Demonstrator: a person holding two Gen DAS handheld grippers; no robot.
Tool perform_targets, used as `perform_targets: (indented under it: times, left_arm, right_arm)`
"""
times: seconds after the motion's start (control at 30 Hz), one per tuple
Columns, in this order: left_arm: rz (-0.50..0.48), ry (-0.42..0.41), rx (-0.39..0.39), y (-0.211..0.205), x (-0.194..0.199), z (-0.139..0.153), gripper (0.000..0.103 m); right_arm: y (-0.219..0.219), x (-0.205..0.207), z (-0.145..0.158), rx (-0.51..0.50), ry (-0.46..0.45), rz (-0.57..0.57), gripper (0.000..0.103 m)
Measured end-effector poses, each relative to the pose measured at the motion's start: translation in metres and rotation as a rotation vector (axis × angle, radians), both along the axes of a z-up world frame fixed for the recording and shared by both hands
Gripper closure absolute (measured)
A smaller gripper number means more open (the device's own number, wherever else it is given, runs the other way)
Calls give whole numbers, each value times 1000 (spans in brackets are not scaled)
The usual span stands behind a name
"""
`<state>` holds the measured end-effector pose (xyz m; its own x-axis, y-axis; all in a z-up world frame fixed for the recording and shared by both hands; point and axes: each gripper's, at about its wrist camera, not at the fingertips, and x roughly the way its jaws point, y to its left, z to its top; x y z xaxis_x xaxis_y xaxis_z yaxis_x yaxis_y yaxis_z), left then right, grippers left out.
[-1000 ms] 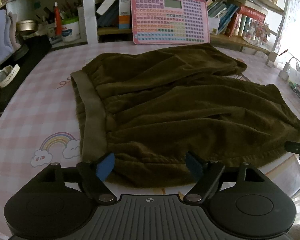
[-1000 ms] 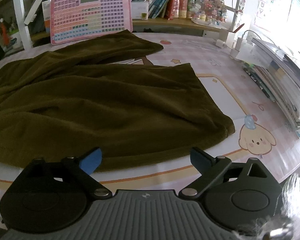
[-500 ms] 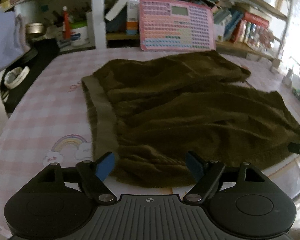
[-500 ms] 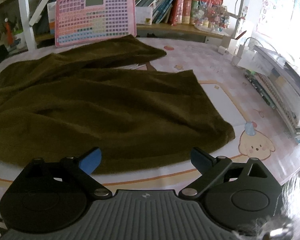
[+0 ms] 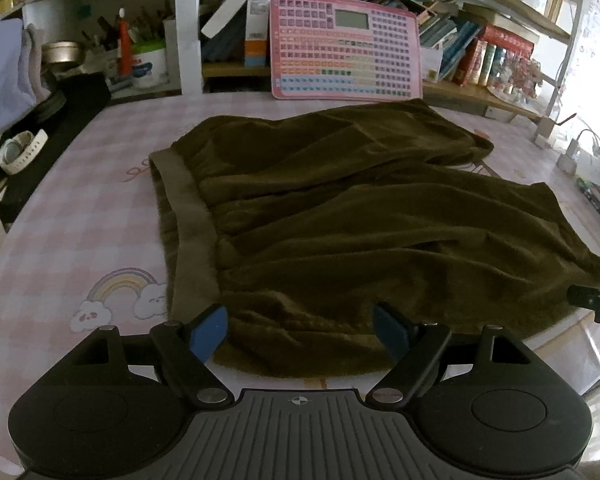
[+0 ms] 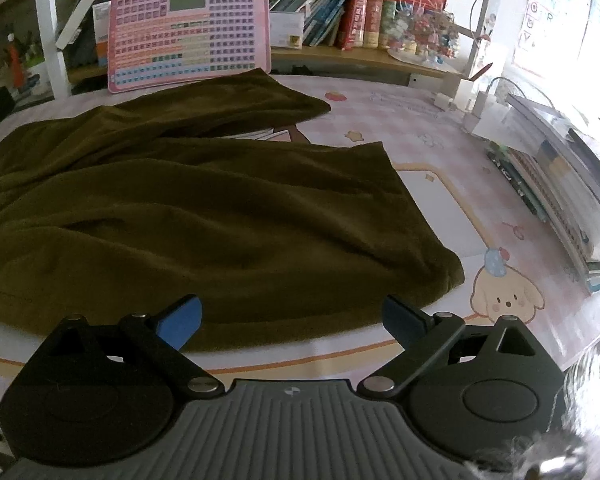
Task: Fold clothes
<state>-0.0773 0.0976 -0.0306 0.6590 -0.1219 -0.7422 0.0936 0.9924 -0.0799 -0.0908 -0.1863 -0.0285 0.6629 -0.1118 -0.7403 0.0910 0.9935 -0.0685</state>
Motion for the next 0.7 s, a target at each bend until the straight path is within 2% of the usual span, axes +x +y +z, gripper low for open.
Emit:
perform_targets:
  times: [0.27, 0.5, 0.7]
  left_arm:
    - [14, 14, -26, -14, 21, 4, 20]
    - [51, 7, -16, -33, 52, 10, 20]
    - [112, 1, 17, -37, 79, 17, 20]
  right_arm:
    - [-11, 19, 7, 6, 3, 10, 6]
    - [-37, 59, 14, 23, -13, 36, 6]
    - [-58, 112, 16, 29, -30, 157, 6]
